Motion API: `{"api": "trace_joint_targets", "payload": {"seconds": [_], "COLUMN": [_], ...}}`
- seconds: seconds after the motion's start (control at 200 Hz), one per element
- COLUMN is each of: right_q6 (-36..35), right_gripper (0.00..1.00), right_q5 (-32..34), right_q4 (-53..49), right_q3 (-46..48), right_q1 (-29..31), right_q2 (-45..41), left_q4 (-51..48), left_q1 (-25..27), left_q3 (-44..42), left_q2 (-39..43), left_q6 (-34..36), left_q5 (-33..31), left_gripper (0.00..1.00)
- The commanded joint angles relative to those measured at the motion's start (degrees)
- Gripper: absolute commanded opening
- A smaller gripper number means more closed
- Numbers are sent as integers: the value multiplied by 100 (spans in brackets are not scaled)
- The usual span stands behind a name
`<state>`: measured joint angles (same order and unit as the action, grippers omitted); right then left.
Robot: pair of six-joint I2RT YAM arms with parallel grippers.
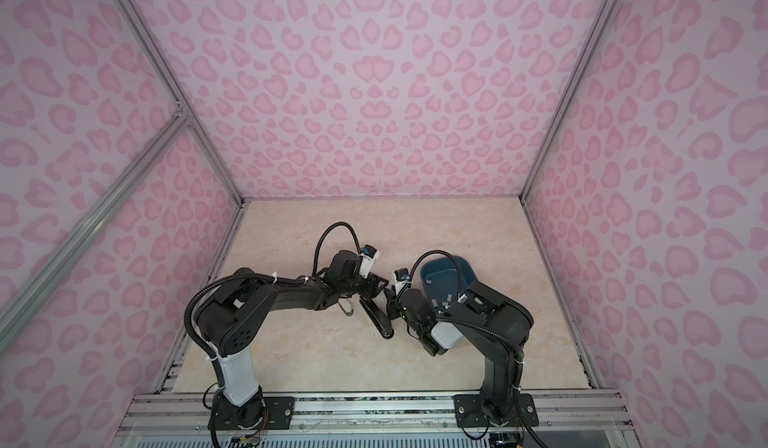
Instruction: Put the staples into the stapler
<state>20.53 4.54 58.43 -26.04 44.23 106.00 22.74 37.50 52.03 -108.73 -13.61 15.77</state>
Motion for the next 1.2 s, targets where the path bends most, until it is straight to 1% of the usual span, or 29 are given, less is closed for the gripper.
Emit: {"api": "trace_joint_targets", "payload": {"seconds": [0.0, 0.105, 0.255, 0.325, 0.475, 0.625, 0.72, 0.785, 0.89, 0.95, 1.07, 1.135, 1.195], "right_q6": [256, 365, 365, 312, 260, 211, 164, 145, 92, 87, -8, -51, -172], "right_gripper": [23, 24, 28, 29, 31, 35, 41, 45, 55, 58, 59, 54, 50], "right_q5": [-409, -437, -362, -293, -285, -265, -251, -204, -35, 60, 58, 27, -216], "right_q4": [-1818, -2180, -3267, -3619, -3914, -4114, -4283, -4388, -4592, -4763, -5092, -5161, -5165], "right_q3": [-27, -261, -900, -1154, -1419, -1615, -1770, -1853, -1934, -1988, -2044, -2020, -1997], "right_q1": [7, 7, -10, -11, -36, -54, -111, -131, -192, -256, -424, -452, -436], "right_q2": [38, -188, -564, -674, -761, -944, -1039, -1169, -1641, -1915, -2454, -2594, -2521], "left_q4": [-385, -385, -450, -511, -559, -604, -622, -623, -667, -750, -842, -816, -759], "left_q1": [21, 21, 17, 21, 20, -14, -85, -164, -340, -432, -498, -498, -492], "left_q3": [39, 38, 85, 134, 150, 163, 191, 188, 141, 125, 36, 25, 30], "left_q2": [-36, 68, 232, 277, 332, 418, 478, 607, 994, 1275, 1748, 1753, 1610], "left_q6": [104, 95, 102, 120, 152, 158, 128, 94, 83, 134, 265, 271, 206], "left_q5": [53, 66, 50, 53, 34, -4, 38, 47, -83, -163, -343, -277, -141], "left_gripper": [49, 50, 52, 52, 52, 53, 53, 57, 62, 64, 65, 66, 64]}}
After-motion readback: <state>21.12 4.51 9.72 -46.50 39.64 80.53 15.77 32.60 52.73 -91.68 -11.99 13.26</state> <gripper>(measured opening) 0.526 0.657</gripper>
